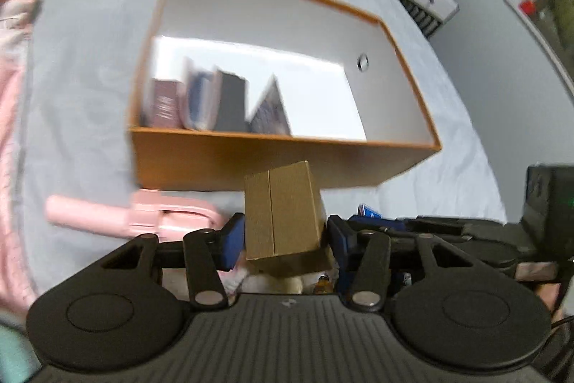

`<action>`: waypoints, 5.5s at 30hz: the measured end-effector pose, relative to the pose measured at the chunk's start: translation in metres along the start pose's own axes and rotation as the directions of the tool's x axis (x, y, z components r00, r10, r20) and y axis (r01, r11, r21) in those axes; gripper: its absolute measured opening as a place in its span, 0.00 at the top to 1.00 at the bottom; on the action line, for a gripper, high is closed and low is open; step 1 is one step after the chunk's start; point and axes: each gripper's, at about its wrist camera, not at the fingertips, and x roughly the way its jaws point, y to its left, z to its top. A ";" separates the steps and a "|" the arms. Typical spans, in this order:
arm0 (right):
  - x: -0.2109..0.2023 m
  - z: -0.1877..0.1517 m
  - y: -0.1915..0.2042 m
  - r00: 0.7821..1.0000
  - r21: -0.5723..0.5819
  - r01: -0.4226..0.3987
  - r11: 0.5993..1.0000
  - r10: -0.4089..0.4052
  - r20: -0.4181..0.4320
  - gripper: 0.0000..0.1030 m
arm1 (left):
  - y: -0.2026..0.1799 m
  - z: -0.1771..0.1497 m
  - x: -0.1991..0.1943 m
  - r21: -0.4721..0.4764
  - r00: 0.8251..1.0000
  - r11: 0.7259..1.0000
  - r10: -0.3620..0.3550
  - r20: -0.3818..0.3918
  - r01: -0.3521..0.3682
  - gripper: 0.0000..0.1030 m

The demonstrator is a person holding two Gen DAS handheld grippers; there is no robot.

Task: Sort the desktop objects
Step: 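Lift the gold box with the left gripper while the right grasps the pink selfie stick, then lower the selfie stick into the orange box with the right gripper while the left lowers the gold box, then release both items in the orange box and withdraw both grippers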

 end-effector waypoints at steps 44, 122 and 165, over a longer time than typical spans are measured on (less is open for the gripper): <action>0.020 -0.037 0.181 0.977 -0.905 0.213 0.369 -0.102 0.188 0.94 | 0.103 0.009 -0.114 -0.186 0.968 0.981 0.091 0.235 -0.047 0.46; 0.061 0.160 0.051 0.982 -0.953 0.183 0.242 -0.097 0.164 0.76 | 0.030 0.141 0.003 -0.074 0.978 0.995 -0.052 0.200 0.068 0.46; 0.057 0.121 0.002 0.940 -0.912 -0.239 0.333 -0.157 -0.304 0.93 | -0.056 0.098 0.035 0.112 0.998 0.992 0.056 0.034 -0.060 0.48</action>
